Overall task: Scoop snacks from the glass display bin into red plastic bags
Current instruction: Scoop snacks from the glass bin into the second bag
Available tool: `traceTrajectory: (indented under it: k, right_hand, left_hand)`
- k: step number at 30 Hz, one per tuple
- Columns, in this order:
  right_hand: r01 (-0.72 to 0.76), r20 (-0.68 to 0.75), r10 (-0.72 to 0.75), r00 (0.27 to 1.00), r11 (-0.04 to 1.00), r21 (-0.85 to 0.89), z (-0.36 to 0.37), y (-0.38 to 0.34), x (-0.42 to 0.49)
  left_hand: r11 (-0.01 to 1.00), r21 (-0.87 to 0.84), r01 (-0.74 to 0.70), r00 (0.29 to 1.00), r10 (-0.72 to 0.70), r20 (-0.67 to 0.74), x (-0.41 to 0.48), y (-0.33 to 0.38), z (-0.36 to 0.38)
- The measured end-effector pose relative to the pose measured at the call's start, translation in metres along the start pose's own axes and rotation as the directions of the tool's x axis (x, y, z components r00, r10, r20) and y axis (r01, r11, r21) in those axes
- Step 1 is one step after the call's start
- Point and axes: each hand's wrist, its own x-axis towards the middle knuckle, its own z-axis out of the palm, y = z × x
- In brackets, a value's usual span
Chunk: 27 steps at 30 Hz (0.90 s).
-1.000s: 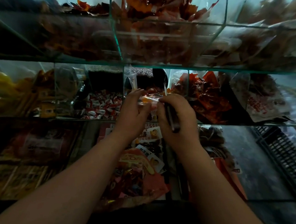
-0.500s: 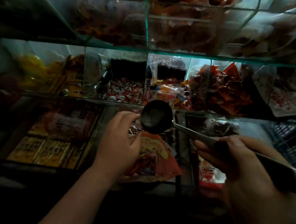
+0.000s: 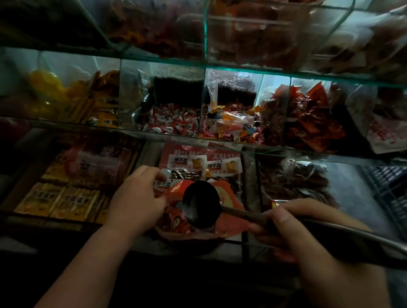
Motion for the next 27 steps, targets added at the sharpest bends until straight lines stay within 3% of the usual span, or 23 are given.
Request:
traceTrajectory:
  k: [1,3,4,9,15,18,22,25,27]
  right_hand:
    - [0.024,0.010,-0.023,1.000,0.993,-0.115,0.001,0.007,0.003]
    - [0.290,0.110,-0.268,0.957,0.872,-0.395,0.003,0.015,0.007]
    - [0.367,0.178,-0.321,0.930,0.811,-0.456,0.009,0.017,0.006]
    - [0.493,0.519,-0.182,0.836,0.666,-0.561,0.040,0.058,0.030]
    - [0.545,0.670,0.017,0.742,0.567,-0.618,0.062,0.105,0.049]
    - [0.494,0.634,0.004,0.774,0.622,-0.608,0.073,0.117,0.048]
    - [0.349,0.354,-0.193,0.915,0.818,-0.456,0.082,0.118,0.046]
    - [0.140,0.219,-0.063,0.974,0.923,-0.357,0.083,0.116,0.051]
    - [0.066,0.180,0.005,0.984,0.920,-0.386,0.084,0.119,0.055]
  left_hand:
    - [0.998,-0.002,0.055,0.998,-0.055,-0.020,-0.001,-0.003,0.002]
    - [0.993,-0.031,0.114,0.991,-0.116,-0.071,-0.005,-0.005,0.007]
    - [0.991,-0.056,0.118,0.988,-0.122,-0.089,-0.008,-0.004,0.009]
    - [0.984,-0.174,0.033,0.983,-0.063,-0.171,-0.023,-0.002,0.021]
    - [0.965,-0.263,0.006,0.978,-0.060,-0.199,-0.031,-0.009,0.028]
    - [0.949,-0.315,0.002,0.972,-0.076,-0.222,-0.033,-0.012,0.029]
    - [0.929,-0.370,0.012,0.970,-0.100,-0.220,-0.032,-0.013,0.030]
    - [0.926,-0.378,0.007,0.968,-0.101,-0.229,-0.030,-0.015,0.029]
    - [0.923,-0.384,0.000,0.966,-0.100,-0.239,-0.031,-0.016,0.029]
